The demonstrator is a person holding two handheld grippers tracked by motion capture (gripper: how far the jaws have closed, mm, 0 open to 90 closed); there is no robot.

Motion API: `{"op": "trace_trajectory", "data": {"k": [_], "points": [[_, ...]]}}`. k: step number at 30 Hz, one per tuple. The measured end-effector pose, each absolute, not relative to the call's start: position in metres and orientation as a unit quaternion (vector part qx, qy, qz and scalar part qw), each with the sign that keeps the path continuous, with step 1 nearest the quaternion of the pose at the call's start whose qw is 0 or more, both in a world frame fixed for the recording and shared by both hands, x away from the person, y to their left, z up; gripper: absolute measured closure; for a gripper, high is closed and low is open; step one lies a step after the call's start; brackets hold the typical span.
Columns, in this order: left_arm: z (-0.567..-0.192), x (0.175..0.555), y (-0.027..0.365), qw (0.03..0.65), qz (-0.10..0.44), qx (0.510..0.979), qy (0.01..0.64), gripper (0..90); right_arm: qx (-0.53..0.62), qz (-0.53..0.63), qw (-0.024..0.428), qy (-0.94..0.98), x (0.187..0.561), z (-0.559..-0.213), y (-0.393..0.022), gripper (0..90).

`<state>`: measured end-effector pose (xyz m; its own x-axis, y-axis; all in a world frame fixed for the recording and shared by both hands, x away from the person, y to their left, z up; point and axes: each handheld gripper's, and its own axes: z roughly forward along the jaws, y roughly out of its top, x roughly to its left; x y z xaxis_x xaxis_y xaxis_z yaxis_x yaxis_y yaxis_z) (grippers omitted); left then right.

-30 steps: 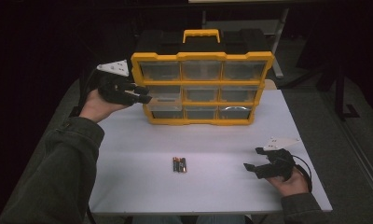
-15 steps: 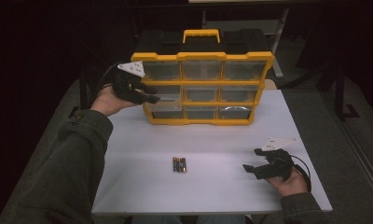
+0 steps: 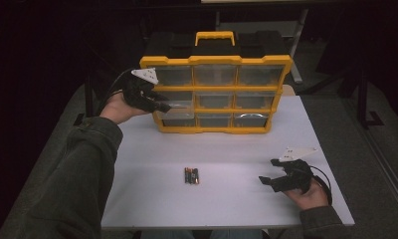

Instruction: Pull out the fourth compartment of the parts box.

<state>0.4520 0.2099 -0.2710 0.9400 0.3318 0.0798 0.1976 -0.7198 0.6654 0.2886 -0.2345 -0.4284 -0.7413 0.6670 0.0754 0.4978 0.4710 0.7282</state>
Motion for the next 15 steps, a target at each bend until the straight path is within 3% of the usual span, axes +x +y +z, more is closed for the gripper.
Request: {"op": "trace_trajectory", "data": {"k": [15], "points": [[-0.2754, 0.4508, 0.2123, 0.353, 0.088, 0.92, 0.144, 66.8, 0.343, 0.383, 0.111, 0.85, 0.2886, -0.4282, -0.2348, 20.6]]}}
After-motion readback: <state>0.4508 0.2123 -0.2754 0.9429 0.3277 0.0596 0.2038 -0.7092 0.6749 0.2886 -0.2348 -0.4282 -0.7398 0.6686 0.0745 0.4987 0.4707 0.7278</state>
